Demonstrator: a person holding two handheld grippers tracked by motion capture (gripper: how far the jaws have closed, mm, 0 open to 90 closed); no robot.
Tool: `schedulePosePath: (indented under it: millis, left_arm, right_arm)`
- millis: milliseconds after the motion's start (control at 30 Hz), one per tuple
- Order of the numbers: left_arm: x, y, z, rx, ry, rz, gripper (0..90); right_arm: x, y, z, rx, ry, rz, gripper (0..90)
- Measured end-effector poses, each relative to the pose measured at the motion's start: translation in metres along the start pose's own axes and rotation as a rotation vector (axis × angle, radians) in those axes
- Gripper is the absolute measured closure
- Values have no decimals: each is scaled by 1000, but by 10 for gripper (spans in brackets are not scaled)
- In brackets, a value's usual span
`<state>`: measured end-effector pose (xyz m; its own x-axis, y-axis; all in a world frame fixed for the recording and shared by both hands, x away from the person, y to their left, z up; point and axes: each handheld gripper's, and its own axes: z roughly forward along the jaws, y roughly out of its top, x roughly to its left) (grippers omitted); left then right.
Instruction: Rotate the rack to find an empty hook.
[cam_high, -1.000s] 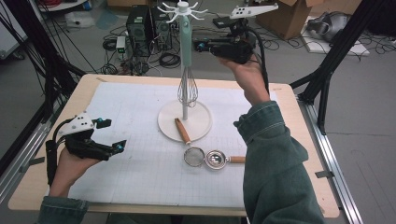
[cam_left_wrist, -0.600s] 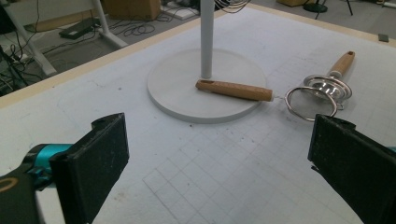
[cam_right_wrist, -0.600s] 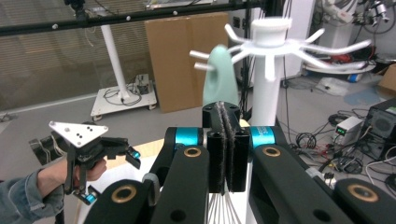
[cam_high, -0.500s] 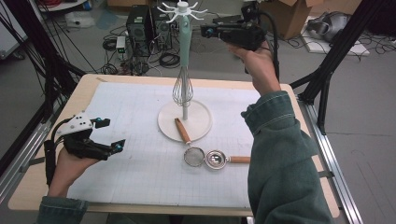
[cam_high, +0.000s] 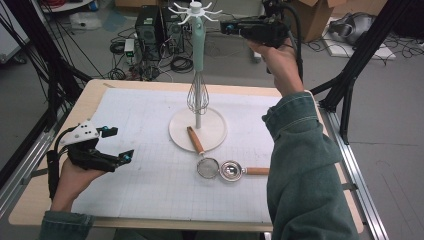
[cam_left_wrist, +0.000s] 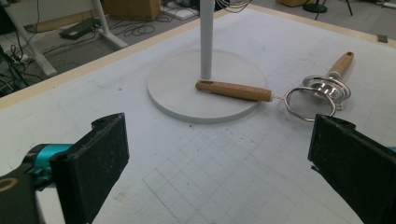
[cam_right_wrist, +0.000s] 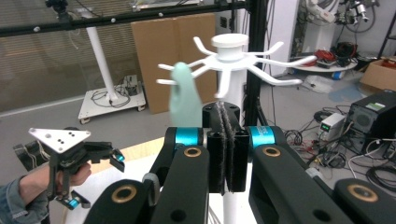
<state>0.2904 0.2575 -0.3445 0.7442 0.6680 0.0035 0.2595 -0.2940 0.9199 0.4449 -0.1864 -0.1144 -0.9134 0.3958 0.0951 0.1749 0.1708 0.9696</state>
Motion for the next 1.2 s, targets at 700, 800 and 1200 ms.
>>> schedulePosePath:
  millis: [700, 800, 1200]
  left_arm:
    - [-1, 1, -1, -2, -2, 3, 57]
    - [-1, 2, -2, -3, 0, 5, 57]
    - [-1, 2, -2, -5, 0, 1, 57]
  right_arm:
    - [15, 10, 21, 2, 22, -24, 895]
    - [20, 11, 25, 6, 25, -31, 895]
    - [34, 13, 36, 25, 7, -56, 895]
